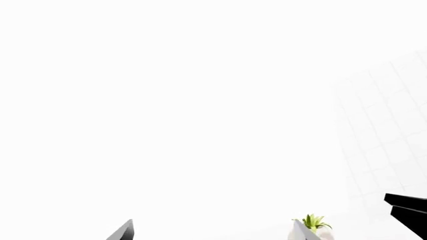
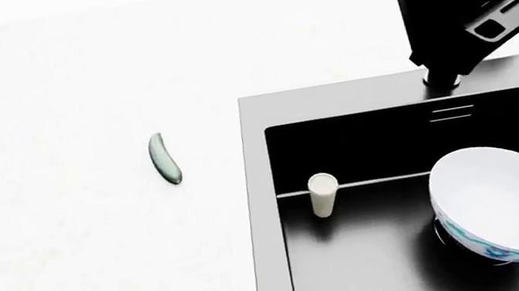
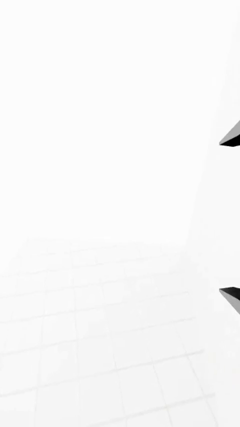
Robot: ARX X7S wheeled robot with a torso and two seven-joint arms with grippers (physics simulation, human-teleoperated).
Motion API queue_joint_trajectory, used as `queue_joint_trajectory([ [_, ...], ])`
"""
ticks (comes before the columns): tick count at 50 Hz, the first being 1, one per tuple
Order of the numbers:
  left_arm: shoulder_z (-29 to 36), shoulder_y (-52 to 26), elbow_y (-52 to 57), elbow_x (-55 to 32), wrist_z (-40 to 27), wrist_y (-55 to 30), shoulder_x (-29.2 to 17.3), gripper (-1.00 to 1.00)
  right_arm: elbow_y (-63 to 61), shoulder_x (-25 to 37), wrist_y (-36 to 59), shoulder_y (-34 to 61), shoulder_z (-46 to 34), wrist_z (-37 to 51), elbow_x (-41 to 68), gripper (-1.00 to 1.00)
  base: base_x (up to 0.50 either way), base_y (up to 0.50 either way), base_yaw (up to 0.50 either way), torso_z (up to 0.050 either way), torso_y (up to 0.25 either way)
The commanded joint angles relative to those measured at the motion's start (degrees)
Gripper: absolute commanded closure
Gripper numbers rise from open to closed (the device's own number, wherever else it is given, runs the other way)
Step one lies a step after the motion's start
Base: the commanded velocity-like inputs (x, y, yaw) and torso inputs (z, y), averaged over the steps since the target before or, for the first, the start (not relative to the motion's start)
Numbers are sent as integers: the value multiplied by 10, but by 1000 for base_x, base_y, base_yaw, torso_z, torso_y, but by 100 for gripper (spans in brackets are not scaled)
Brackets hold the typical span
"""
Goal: Pick the cup and bowl from the sink and place them on the counter for drying.
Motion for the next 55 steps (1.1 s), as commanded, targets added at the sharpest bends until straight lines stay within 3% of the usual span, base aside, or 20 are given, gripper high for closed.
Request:
queue_joint_trajectory([
  [1,1,-2,1,0,-1,0,1,-100,-4,1,-4,-5,-2,-5,0,-100,4,0,0,0,0],
  [27,4,-5,1,2,0,0,3,-100,-11,8,-1,-19,-7,-24,-36,-100,0,59,0,0,0],
  [37,6,-7,1,6,0,-1,3,-100,-8,37,24,-64,-11,-43,-27,-100,0,0,0,0,0],
  [55,8,-10,-3,7,-3,-2,2,-100,18,95,33,-110,-42,-1,36,-100,0,0,0,0,0],
])
